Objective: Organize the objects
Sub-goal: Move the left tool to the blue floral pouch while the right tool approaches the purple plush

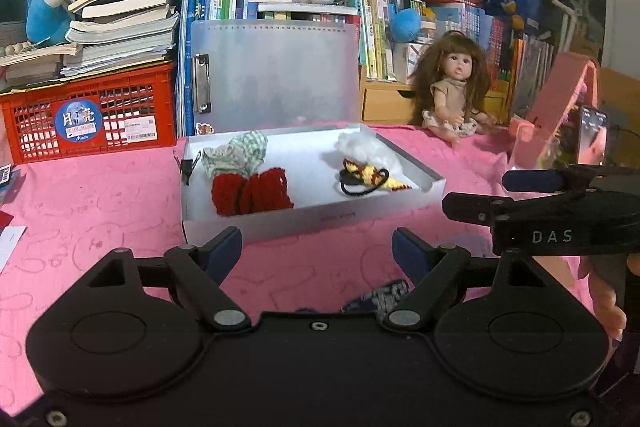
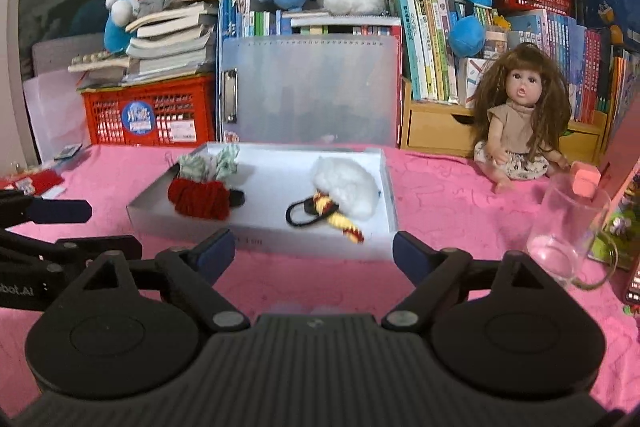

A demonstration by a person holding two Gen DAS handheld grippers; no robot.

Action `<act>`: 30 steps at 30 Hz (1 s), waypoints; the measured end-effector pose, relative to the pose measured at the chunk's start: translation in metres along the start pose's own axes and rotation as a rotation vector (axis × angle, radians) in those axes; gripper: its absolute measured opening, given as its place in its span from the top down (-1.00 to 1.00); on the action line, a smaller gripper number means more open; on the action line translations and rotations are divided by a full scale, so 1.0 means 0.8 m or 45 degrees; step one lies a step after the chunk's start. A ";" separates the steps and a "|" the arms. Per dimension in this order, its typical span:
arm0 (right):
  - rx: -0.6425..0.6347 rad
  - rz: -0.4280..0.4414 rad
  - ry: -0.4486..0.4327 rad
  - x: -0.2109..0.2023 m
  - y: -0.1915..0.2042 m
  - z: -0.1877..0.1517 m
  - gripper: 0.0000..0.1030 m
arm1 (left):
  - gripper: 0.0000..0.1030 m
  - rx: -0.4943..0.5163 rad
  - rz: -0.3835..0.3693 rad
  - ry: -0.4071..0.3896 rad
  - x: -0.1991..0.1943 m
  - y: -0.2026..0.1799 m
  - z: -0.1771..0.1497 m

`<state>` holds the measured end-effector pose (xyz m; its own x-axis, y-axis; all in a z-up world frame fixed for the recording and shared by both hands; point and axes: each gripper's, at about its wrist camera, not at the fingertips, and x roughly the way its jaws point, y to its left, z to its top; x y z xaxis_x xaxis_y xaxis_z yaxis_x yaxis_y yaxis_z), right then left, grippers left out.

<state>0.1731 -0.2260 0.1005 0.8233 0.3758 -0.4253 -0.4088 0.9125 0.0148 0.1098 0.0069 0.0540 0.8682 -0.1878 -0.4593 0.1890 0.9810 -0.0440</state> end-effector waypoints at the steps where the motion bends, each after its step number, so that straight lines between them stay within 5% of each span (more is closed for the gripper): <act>1: 0.006 0.004 0.006 -0.001 0.000 -0.004 -0.79 | -0.58 0.002 0.001 0.001 -0.002 -0.001 -0.004; 26: 0.036 0.005 0.080 0.000 0.001 -0.074 -0.83 | -0.58 -0.032 0.036 0.087 -0.016 -0.003 -0.071; 30: 0.033 -0.003 0.070 0.000 0.003 -0.075 -0.84 | -0.46 -0.039 0.029 0.090 -0.017 -0.004 -0.075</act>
<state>0.1490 -0.2337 0.0463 0.8012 0.3648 -0.4742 -0.3958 0.9176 0.0372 0.0696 0.0094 0.0071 0.8374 -0.1625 -0.5219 0.1543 0.9862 -0.0594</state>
